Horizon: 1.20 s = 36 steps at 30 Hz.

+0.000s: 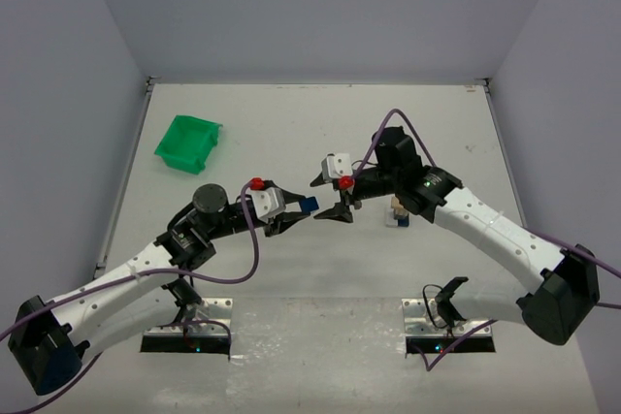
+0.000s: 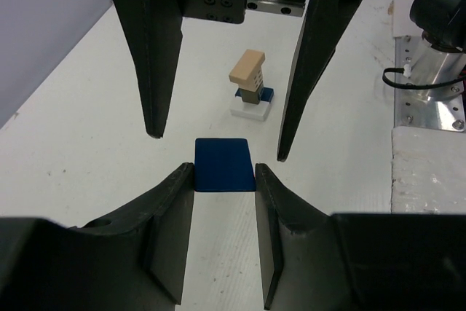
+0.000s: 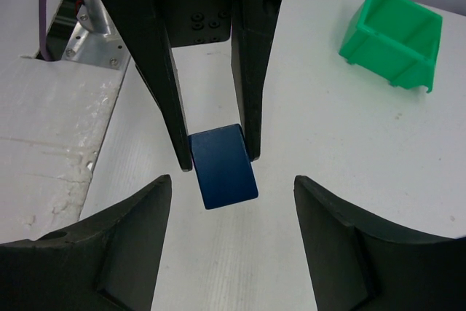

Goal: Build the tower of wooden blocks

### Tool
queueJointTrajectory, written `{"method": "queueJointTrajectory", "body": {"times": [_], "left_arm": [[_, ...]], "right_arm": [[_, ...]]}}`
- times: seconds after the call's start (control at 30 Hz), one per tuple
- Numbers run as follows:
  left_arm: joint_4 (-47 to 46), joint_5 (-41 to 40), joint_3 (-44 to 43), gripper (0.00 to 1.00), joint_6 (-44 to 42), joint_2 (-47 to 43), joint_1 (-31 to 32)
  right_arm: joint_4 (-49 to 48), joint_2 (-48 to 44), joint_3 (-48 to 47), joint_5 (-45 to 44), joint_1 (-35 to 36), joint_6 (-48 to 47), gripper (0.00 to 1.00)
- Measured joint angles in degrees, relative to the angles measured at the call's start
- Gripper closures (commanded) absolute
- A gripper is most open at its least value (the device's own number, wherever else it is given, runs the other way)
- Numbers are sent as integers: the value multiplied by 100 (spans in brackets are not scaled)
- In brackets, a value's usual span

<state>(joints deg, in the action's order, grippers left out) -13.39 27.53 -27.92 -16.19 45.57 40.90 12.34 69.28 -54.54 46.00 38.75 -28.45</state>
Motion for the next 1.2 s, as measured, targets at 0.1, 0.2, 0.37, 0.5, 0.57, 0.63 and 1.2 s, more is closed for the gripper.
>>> {"method": "queueJointTrajectory", "body": {"times": [0.1,0.2,0.37,0.5,0.57,0.63,1.2], "left_arm": [[-6,19,0,100,2,-60,1],[-12,54,0,100,4,-105,-2],[-15,75,0,100,16,-108,-2],[-15,76,0,100,17,-104,-2],[-15,76,0,100,17,-104,-2],[-19,77,0,100,19,-106,-2],[-42,-420,9,0,260,-367,-2]], "right_arm": [[145,163,-56,71,-1,-54,32],[273,289,-68,95,-1,-123,39],[358,328,-68,178,-1,-157,48],[296,328,-66,241,-1,-149,49],[261,326,-66,258,-1,-135,50],[222,326,-57,275,-1,-124,55],[244,383,-217,3,-90,326,100]]}}
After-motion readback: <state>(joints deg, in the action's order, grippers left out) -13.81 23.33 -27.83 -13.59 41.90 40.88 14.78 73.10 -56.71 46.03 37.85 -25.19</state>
